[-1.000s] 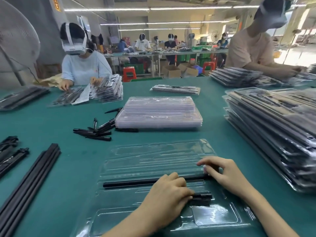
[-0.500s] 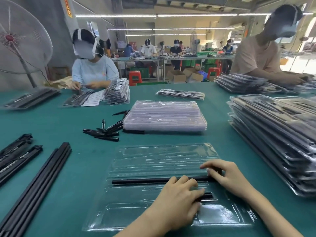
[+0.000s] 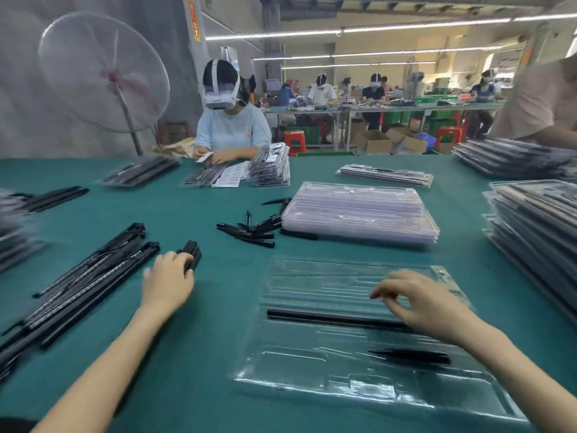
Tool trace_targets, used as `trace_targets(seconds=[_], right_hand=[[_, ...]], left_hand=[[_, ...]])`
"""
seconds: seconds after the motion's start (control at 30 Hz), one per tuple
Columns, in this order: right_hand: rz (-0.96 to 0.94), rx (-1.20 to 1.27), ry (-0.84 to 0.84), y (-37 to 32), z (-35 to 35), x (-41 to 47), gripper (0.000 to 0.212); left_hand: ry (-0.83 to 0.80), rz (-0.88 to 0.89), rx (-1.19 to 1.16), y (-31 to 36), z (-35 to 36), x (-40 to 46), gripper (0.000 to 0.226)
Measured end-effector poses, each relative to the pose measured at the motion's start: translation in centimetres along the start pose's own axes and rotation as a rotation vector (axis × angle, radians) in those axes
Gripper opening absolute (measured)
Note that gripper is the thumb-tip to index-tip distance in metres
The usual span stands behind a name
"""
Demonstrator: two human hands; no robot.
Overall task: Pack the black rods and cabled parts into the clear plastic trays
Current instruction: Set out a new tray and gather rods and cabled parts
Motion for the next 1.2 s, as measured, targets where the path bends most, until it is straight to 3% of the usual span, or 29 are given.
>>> trace_targets(seconds=[0.1, 0.17, 0.43, 0.63, 0.77, 0.93, 1.07, 1.2], right_hand=[[-0.088, 0.037, -0.058, -2.6, 1.2, 2.1, 0.019], [-0.127, 0.049, -0.084, -4.0, 2.2, 3.3, 0.019], [-0.164, 0.069, -0.137, -7.3, 5.4, 5.9, 0.022], [-0.181, 0.083, -0.181, -8.2, 6.7, 6.0, 0.021], [-0.206, 0.169, -0.173, -9.8, 7.3, 6.6, 0.019], [-0.304, 0.38, -0.139, -15.8, 8.8, 8.2, 0.022], [-0.251, 0.78, -0.142, -23.0, 11.2, 10.3, 0.041], [-0.001, 1.274, -0.391, -30.2, 14.5, 11.6, 0.08]], left_hand=[[-0.038, -0.205, 0.194, -7.0, 0.5, 0.2, 0.036], [-0.116, -0.25, 0.28, -10.4, 1.1, -0.3, 0.037], [-0.108, -0.103, 0.509, -12.4, 1.3, -0.6, 0.034], [0.094, 0.0, 0.063, -11.9, 0.3, -1.9, 0.019], [0.209, -0.064, -0.331, -11.9, -2.8, -3.6, 0.014], [0.343, -0.027, -0.282, -12.3, -8.0, -5.4, 0.031], [0.233, 0.042, -0.52, -12.2, -10.3, -7.7, 0.03], [0.181, 0.059, -0.548, -12.5, -10.8, -10.2, 0.028]])
Point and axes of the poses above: each hand's wrist, its own x-axis towards the middle knuckle, its own z-axis out of the palm, y = z × x, the point moved 3 cm from there along x, towards the middle knuckle, and after that the axes turned 8 degrees about x, right-handed, at the moved point
